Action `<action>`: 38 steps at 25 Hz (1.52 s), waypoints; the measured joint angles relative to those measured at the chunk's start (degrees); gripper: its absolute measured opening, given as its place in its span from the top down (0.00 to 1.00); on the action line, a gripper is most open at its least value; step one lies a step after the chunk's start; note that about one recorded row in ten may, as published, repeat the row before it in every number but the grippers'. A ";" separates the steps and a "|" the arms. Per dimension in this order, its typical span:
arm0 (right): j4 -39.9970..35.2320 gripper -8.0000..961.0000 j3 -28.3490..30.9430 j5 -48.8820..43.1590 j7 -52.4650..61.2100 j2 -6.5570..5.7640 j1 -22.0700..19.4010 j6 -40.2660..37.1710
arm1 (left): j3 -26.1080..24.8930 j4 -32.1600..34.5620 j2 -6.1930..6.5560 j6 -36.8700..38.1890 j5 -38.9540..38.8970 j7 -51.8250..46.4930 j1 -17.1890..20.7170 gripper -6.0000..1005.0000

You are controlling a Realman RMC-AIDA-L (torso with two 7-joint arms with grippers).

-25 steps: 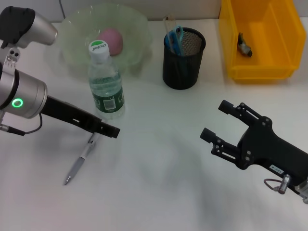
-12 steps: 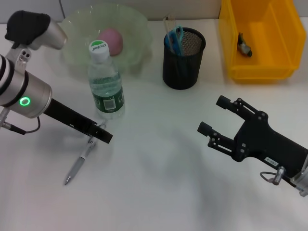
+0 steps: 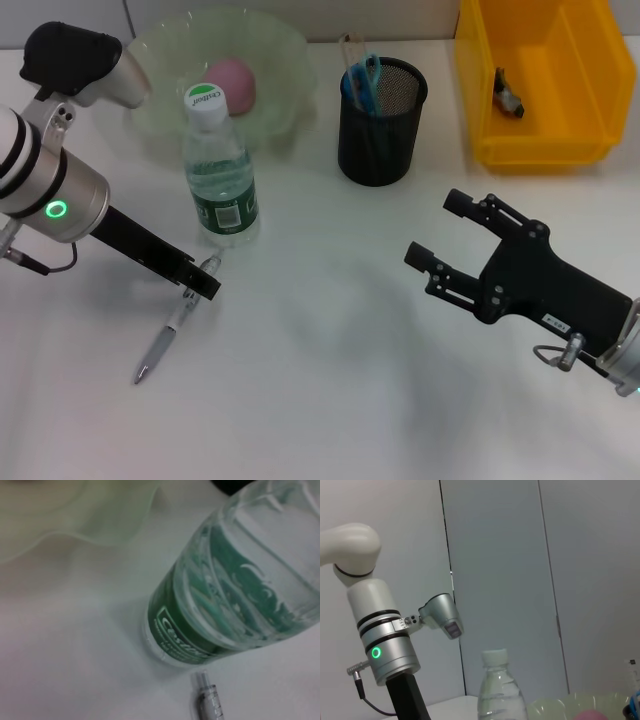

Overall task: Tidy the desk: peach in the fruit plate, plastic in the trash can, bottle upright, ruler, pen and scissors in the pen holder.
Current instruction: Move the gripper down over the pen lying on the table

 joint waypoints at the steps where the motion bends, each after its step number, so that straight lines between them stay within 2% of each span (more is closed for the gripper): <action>1: 0.01 0.17 0.02 0.00 0.00 0.00 0.09 0.11 | 0.00 -0.36 -0.01 -0.02 0.27 -0.05 -0.32 0.39; 17: 0.02 0.16 0.37 0.00 0.78 0.00 0.67 1.31 | 3.87 -2.44 -0.11 0.13 0.23 -2.97 -3.68 0.39; 38: 0.01 0.16 0.70 0.00 0.79 0.00 1.50 2.29 | 4.32 -2.44 -0.07 1.11 1.83 -3.73 -4.99 0.40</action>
